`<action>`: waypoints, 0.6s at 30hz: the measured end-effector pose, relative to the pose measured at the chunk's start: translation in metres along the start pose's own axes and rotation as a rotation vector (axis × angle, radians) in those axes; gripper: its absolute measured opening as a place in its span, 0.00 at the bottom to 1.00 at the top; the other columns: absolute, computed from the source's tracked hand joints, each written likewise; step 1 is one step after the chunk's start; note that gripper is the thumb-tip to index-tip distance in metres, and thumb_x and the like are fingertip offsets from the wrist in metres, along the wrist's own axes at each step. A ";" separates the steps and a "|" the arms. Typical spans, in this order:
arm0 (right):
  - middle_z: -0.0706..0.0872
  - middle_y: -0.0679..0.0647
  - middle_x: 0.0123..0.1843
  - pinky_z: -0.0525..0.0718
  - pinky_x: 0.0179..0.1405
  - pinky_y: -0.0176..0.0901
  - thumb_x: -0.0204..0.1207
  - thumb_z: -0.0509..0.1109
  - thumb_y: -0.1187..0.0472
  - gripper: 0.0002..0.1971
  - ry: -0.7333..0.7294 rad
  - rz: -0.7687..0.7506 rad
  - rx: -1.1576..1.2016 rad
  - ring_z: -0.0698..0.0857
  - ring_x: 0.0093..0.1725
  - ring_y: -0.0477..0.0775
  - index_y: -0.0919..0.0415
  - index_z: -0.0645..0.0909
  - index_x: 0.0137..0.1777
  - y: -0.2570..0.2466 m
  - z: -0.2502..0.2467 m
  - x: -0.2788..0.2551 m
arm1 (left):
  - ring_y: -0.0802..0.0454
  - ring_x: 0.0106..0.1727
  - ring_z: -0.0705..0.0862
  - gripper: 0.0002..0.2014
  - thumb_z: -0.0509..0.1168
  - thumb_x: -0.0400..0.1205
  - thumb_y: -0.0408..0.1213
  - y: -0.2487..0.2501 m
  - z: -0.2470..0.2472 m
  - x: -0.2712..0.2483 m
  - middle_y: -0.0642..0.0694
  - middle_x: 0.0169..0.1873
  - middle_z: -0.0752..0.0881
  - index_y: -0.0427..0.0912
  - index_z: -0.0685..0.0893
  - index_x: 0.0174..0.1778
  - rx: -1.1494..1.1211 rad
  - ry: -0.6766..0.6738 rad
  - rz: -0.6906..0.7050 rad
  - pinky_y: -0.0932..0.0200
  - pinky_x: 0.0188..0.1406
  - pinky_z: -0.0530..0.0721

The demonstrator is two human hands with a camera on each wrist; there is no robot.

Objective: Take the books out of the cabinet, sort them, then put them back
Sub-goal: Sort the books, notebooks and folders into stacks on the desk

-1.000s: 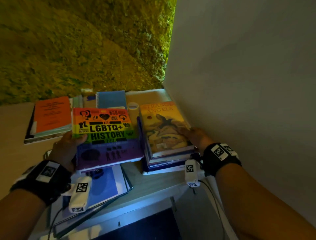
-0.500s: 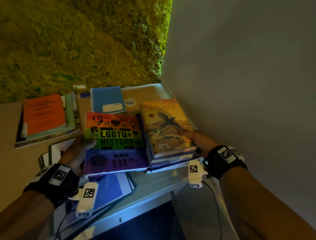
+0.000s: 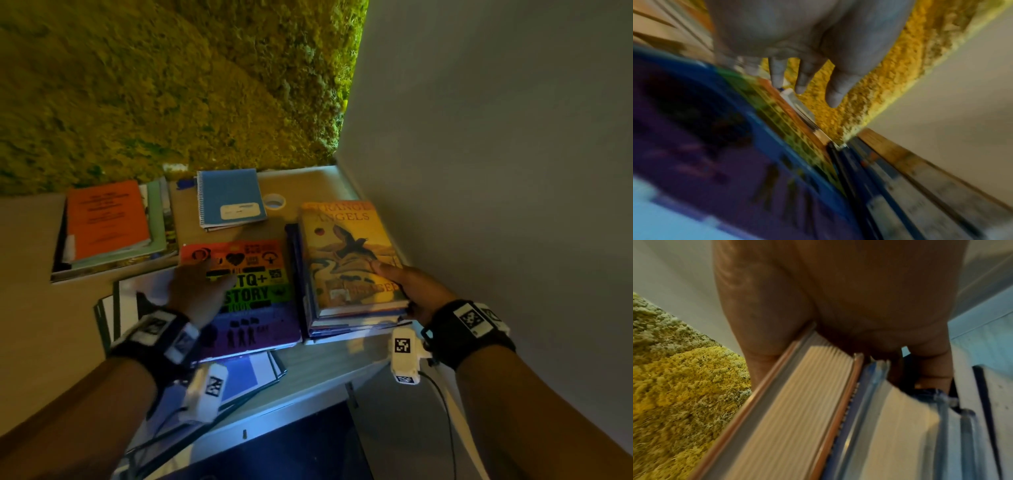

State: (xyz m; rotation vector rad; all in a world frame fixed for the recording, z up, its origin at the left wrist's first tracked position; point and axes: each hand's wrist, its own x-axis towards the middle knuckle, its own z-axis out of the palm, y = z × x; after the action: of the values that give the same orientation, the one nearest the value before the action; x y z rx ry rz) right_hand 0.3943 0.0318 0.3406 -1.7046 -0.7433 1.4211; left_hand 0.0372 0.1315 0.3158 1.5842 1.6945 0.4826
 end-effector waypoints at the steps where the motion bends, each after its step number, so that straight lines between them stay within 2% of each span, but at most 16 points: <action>1: 0.93 0.62 0.60 0.79 0.73 0.75 0.75 0.79 0.41 0.25 0.012 -0.017 0.013 0.89 0.66 0.71 0.56 0.89 0.66 0.000 0.001 0.000 | 0.36 0.76 0.76 0.40 0.64 0.72 0.69 0.010 0.014 -0.001 0.36 0.76 0.78 0.45 0.80 0.74 0.000 -0.048 0.048 0.39 0.75 0.73; 3: 0.94 0.62 0.59 0.82 0.72 0.71 0.79 0.76 0.45 0.21 0.018 -0.050 0.038 0.90 0.64 0.69 0.57 0.89 0.66 0.000 0.004 -0.003 | 0.40 0.77 0.76 0.38 0.60 0.79 0.66 0.035 0.036 -0.015 0.37 0.77 0.77 0.41 0.78 0.76 0.008 -0.157 0.136 0.45 0.76 0.72; 5: 0.94 0.63 0.58 0.85 0.70 0.64 0.82 0.73 0.49 0.18 0.008 -0.078 0.076 0.91 0.63 0.68 0.59 0.88 0.66 -0.001 0.005 -0.006 | 0.42 0.74 0.79 0.28 0.59 0.86 0.58 0.055 0.057 -0.023 0.39 0.72 0.82 0.40 0.81 0.73 -0.085 -0.239 0.166 0.49 0.73 0.75; 6: 0.94 0.62 0.58 0.86 0.70 0.62 0.83 0.73 0.50 0.18 -0.002 -0.083 0.086 0.91 0.63 0.67 0.59 0.88 0.66 -0.001 0.006 -0.008 | 0.43 0.72 0.81 0.27 0.57 0.87 0.57 0.064 0.066 -0.026 0.41 0.69 0.84 0.41 0.82 0.72 -0.156 -0.289 0.158 0.49 0.74 0.76; 9: 0.94 0.60 0.58 0.84 0.71 0.65 0.81 0.74 0.47 0.19 -0.008 -0.086 0.092 0.92 0.61 0.64 0.56 0.89 0.66 -0.001 0.007 -0.008 | 0.52 0.70 0.81 0.33 0.54 0.82 0.69 0.081 0.082 -0.037 0.53 0.67 0.84 0.49 0.81 0.73 -0.221 -0.424 0.210 0.45 0.76 0.75; 10: 0.94 0.61 0.58 0.85 0.71 0.66 0.81 0.74 0.48 0.19 -0.003 -0.089 0.109 0.92 0.61 0.64 0.57 0.89 0.66 0.000 0.007 -0.008 | 0.53 0.68 0.83 0.34 0.57 0.79 0.72 0.083 0.088 -0.038 0.55 0.66 0.86 0.53 0.80 0.73 -0.264 -0.442 0.225 0.45 0.75 0.76; 11: 0.94 0.61 0.58 0.86 0.70 0.65 0.82 0.73 0.49 0.18 -0.007 -0.092 0.129 0.92 0.61 0.65 0.57 0.88 0.67 0.000 0.009 -0.009 | 0.53 0.66 0.85 0.33 0.62 0.78 0.70 0.085 0.092 -0.040 0.55 0.64 0.87 0.54 0.80 0.73 -0.334 -0.454 0.205 0.46 0.74 0.78; 13: 0.94 0.63 0.59 0.90 0.63 0.59 0.83 0.72 0.52 0.18 -0.030 -0.099 0.173 0.93 0.59 0.64 0.59 0.86 0.69 -0.001 0.012 -0.014 | 0.53 0.65 0.86 0.30 0.73 0.77 0.59 0.084 0.100 -0.044 0.54 0.63 0.88 0.52 0.78 0.74 -0.464 -0.456 0.162 0.47 0.73 0.80; 15: 0.94 0.62 0.58 0.93 0.52 0.49 0.83 0.72 0.54 0.16 -0.044 -0.109 0.228 0.95 0.53 0.59 0.59 0.87 0.67 0.001 0.014 -0.017 | 0.54 0.63 0.88 0.31 0.78 0.73 0.55 0.083 0.103 -0.047 0.54 0.61 0.90 0.54 0.80 0.72 -0.566 -0.439 0.157 0.47 0.70 0.82; 16: 0.94 0.62 0.59 0.93 0.51 0.48 0.83 0.73 0.55 0.15 -0.049 -0.110 0.251 0.95 0.52 0.57 0.58 0.88 0.66 0.002 0.016 -0.019 | 0.54 0.62 0.89 0.30 0.80 0.72 0.52 0.081 0.104 -0.047 0.54 0.61 0.90 0.54 0.81 0.71 -0.611 -0.421 0.162 0.48 0.67 0.84; 18: 0.93 0.59 0.62 0.87 0.66 0.55 0.81 0.74 0.52 0.16 -0.064 -0.108 0.277 0.93 0.58 0.57 0.56 0.88 0.66 0.005 0.024 -0.020 | 0.54 0.59 0.90 0.28 0.81 0.73 0.42 0.081 0.095 -0.051 0.51 0.59 0.91 0.50 0.81 0.69 -0.710 -0.368 0.163 0.52 0.61 0.86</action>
State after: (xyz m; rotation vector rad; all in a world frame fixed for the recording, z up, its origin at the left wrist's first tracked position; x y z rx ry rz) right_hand 0.3661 0.0168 0.3450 -1.3927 -0.6305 1.4361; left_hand 0.1597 0.0752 0.3260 1.1856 0.9641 0.7250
